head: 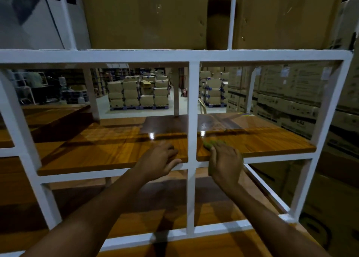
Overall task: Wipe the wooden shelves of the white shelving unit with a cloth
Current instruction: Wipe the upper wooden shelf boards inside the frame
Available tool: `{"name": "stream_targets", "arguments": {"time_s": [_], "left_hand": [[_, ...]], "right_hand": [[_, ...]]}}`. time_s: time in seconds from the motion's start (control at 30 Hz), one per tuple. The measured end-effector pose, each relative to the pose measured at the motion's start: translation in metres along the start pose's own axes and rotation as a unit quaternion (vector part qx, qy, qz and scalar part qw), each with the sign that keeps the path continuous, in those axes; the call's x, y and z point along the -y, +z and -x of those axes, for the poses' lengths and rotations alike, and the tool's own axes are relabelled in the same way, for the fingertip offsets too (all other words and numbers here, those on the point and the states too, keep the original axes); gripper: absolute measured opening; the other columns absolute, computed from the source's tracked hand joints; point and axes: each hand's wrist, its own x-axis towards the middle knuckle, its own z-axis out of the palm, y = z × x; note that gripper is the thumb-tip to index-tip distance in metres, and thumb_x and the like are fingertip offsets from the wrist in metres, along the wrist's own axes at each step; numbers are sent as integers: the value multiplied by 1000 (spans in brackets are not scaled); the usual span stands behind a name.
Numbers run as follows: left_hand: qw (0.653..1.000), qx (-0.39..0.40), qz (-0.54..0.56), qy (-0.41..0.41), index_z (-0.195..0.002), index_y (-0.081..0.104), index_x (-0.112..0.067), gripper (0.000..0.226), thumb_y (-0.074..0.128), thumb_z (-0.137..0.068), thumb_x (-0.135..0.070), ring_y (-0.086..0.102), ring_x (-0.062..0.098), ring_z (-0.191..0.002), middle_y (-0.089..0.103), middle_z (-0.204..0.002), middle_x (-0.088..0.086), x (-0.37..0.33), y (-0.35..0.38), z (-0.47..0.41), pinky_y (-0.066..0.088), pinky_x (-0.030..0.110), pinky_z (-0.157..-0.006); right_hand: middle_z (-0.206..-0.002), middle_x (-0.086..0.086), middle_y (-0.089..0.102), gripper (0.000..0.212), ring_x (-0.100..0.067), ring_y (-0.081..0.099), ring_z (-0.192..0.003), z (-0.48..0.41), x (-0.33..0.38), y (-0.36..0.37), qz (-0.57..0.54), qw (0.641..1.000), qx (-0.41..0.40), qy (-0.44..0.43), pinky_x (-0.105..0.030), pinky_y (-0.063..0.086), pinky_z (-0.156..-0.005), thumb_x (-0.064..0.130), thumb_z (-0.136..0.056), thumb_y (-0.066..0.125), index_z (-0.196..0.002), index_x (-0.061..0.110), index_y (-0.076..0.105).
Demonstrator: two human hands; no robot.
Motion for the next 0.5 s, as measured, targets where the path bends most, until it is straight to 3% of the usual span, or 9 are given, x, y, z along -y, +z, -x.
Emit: {"name": "stream_targets", "arguments": {"time_s": [0.1,0.17,0.23,0.27,0.33,0.4,0.43,0.5], "left_hand": [[999,12,-37,0,-130,58,-18,63,24,-95,-58,56,20,-111,61,-123,4,20,-2,20,47,33,-88],[997,8,-80,-8,-131,57,-14,65,23,-96,-57,59,23,-112,63,-126,7,31,-3,31,50,35,-88],[995,-6,-103,-15,-125,62,-13,65,21,-98,-55,64,23,-108,66,-122,8,35,-3,38,53,34,-85],[994,-16,-104,-18,-121,64,-13,63,22,-99,-53,66,22,-104,68,-118,8,34,-3,40,54,33,-82],[995,-45,-86,-22,-110,68,-13,52,28,-99,-45,66,21,-96,70,-107,7,32,-2,42,54,31,-77],[997,-68,-38,-30,-95,68,-13,43,30,-98,-35,62,21,-85,68,-93,6,30,-3,41,52,31,-71],[996,-82,-21,-35,-88,67,-13,41,31,-98,-32,60,20,-81,66,-87,5,30,-3,41,50,32,-69],[993,-105,3,-55,-83,66,-13,40,33,-96,-29,59,19,-76,66,-82,4,31,-1,41,50,33,-67]], "right_hand": [[-103,-4,73,50,-23,66,-102,15,35,15,-186,972,-100,101,-44,39,-107,39,-106,29,-103,13,72],[-118,-7,69,59,-23,61,-115,32,64,22,-274,940,-120,164,-46,42,-108,49,-105,25,-118,10,68],[-136,-9,60,61,-26,55,-128,48,101,26,-362,894,-123,232,-43,44,-108,59,-101,24,-138,22,55],[-145,-7,55,53,-28,51,-134,54,117,31,-379,886,-143,225,-43,44,-109,59,-102,25,-145,35,46],[-160,-1,36,45,-24,33,-148,56,135,43,-334,922,-162,114,-42,32,-118,42,-107,32,-152,44,32],[-161,-3,30,50,-19,16,-154,52,131,66,-205,971,-121,-24,-43,18,-123,24,-103,38,-152,32,34],[-159,-4,33,48,-19,15,-154,49,125,73,-154,980,-99,-81,-44,16,-122,21,-101,39,-149,25,41],[-150,-7,49,43,-24,33,-148,37,117,74,-102,982,-53,-148,-43,18,-122,25,-99,40,-137,16,58]]}}
